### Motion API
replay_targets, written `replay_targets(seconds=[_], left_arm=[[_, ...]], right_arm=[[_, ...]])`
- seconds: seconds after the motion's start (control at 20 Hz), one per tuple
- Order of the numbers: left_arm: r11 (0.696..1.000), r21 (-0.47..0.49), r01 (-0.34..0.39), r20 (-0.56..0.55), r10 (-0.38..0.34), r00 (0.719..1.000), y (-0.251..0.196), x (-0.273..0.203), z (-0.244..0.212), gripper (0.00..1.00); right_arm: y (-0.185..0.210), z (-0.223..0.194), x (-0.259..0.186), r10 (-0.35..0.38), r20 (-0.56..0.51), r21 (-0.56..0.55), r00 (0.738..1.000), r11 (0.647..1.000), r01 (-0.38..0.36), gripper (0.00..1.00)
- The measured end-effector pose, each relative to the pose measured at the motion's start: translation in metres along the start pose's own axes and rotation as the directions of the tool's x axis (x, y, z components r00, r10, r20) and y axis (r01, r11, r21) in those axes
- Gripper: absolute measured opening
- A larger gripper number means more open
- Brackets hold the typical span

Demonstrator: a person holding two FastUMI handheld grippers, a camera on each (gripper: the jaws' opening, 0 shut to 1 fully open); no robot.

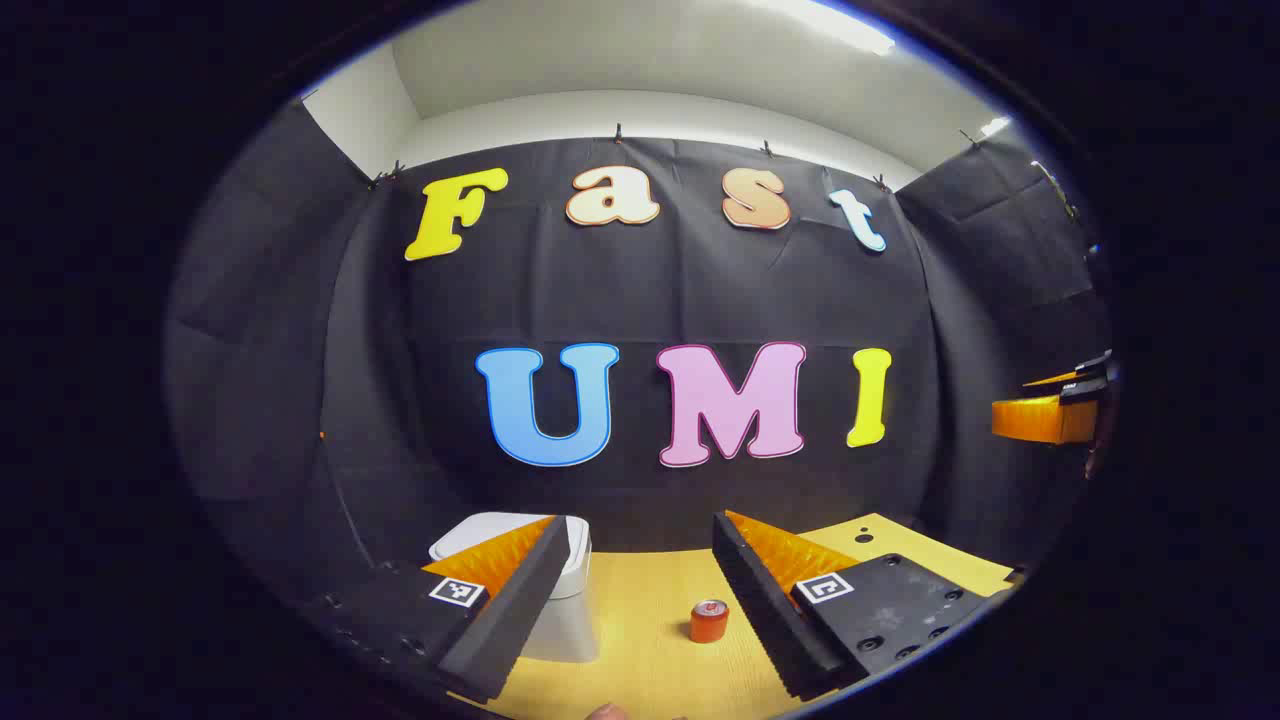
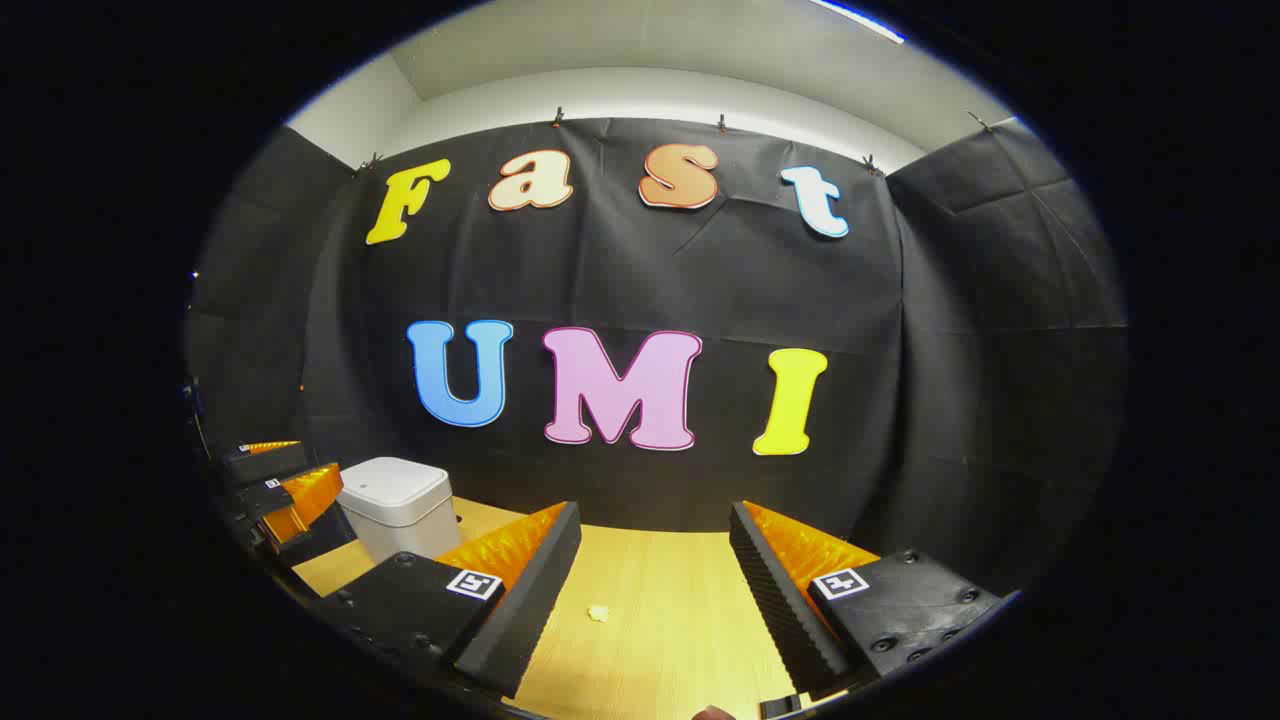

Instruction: Press the lid of the desktop garbage bin to open it, pick up the crumpled paper on the desktop and throw it into the bin, then pick up the pop can on the desktop and drop it into the bin, and finally close the garbage bin lid.

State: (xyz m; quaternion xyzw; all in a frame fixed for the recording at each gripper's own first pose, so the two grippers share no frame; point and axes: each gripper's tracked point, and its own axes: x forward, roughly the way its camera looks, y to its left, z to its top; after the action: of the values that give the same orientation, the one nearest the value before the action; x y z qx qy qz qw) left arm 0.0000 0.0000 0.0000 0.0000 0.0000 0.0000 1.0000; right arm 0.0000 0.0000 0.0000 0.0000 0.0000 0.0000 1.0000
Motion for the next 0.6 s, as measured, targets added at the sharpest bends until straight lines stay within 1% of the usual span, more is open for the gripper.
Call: replay_targets(seconds=[0.25, 0.35, 0.6], left_arm=[[1.000, -0.015, 0.027, -0.012, -0.028, 1.000, -0.0060, 0.0018, -0.0031, 0.97], [1.000, -0.013, 0.028, -0.017, -0.028, 0.999, -0.0043, -0.0001, -0.0049, 0.97], [1.000, -0.010, 0.021, -0.011, -0.021, 1.000, 0.0025, -0.0040, -0.0027, 0.97]], right_arm=[[-0.0016, -0.0030, -0.0033, -0.009, -0.009, -0.003, 1.000, 1.000, 0.009, 0.96], [-0.0010, -0.0044, -0.0034, -0.012, -0.015, -0.003, 1.000, 1.000, 0.012, 0.95], [0.0074, -0.0021, -0.0029, 0.000, -0.009, -0.003, 1.000, 1.000, 0.000, 0.95]])
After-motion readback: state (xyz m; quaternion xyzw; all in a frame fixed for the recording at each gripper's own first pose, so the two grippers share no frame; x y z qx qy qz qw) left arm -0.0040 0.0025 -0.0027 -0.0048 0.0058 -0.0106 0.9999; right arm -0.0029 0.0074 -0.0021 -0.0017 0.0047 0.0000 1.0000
